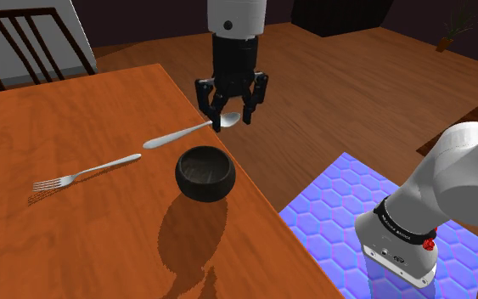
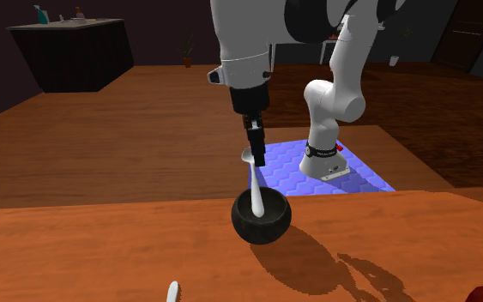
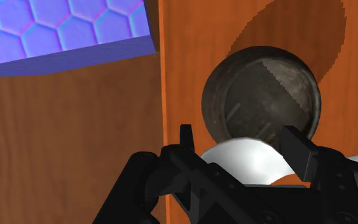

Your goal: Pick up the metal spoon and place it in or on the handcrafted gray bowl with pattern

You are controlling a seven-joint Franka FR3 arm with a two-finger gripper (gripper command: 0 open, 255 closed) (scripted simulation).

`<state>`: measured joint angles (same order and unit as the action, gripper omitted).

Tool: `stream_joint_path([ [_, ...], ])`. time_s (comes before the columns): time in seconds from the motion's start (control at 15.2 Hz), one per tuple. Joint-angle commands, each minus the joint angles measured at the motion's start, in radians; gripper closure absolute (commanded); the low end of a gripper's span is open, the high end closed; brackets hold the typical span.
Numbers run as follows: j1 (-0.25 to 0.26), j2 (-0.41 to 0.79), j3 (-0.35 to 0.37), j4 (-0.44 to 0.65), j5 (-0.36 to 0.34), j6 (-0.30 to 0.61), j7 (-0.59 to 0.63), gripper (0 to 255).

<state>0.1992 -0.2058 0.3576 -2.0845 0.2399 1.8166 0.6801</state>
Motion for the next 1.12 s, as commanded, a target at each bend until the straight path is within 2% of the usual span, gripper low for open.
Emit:
stream_joint_path([
  [0.0,0.011,-0.059,0.004,-0.046,0.022,-0.008,0.006,255],
  [0.92,0.017,-0.008,0.024,-0.195,0.029,0.189,-0.014,255],
  [1.06,0.017,-0.008,0.024,-0.195,0.029,0.189,-0.014,255],
])
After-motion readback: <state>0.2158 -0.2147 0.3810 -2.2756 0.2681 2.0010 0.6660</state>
